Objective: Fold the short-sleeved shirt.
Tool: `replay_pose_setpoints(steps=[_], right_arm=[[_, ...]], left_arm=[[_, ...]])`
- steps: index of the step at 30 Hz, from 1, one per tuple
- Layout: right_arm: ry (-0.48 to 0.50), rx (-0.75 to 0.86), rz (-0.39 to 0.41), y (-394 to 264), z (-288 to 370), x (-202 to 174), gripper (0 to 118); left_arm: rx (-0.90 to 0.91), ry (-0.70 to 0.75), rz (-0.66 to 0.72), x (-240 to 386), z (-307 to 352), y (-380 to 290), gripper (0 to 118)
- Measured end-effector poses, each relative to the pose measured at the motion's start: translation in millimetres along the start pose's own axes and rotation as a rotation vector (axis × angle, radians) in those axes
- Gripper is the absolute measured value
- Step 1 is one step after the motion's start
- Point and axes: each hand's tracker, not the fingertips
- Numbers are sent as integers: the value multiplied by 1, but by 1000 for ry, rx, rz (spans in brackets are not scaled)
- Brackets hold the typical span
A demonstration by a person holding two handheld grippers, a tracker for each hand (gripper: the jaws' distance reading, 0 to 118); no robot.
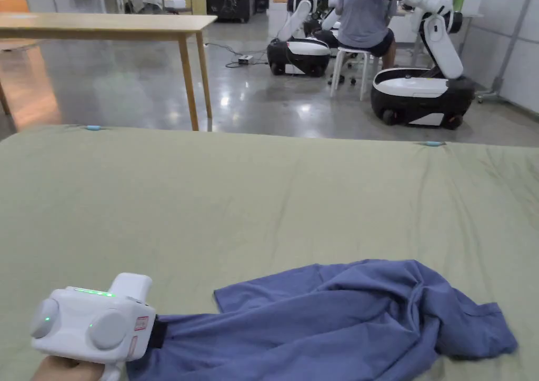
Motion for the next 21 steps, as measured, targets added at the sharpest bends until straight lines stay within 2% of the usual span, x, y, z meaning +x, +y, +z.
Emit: replay_pose_setpoints(steps=[4,8,11,12,13,14,15,16,17,18,19,20,21], right_arm=[[-56,-46,-27,12,-19,21,1],[-133,-66,15,44,-65,56,1],[-135,-91,-67,77,-111,88,1],[-135,-114,-74,86,-128,96,1],[-133,-169,-42,94,-148,105,5],[-137,-216,-9,100,-167,110,29],[-130,-251,8,102,-183,113,67],[-114,-276,3,102,-196,116,67],[-88,-331,2,100,-211,120,82],[-66,-410,-9,97,-228,124,108],[-61,-403,-12,92,-235,125,118],[-70,-426,-7,90,-243,126,112],[-84,-454,12,85,-250,127,111]], left_arm=[[2,-44,9,1,9,-2,0],[6,-78,38,3,13,-6,0],[11,-90,56,6,10,-11,0],[16,-91,60,7,11,-13,0],[19,-90,62,7,11,-14,0],[25,-91,70,7,12,-14,0],[25,-92,71,7,11,-13,0],[24,-94,63,7,11,-13,0],[22,-95,60,8,10,-13,0],[18,-98,58,8,10,-14,0],[16,-99,60,5,6,-12,0],[16,-102,66,5,6,-12,0],[14,-105,67,5,6,-12,0]])
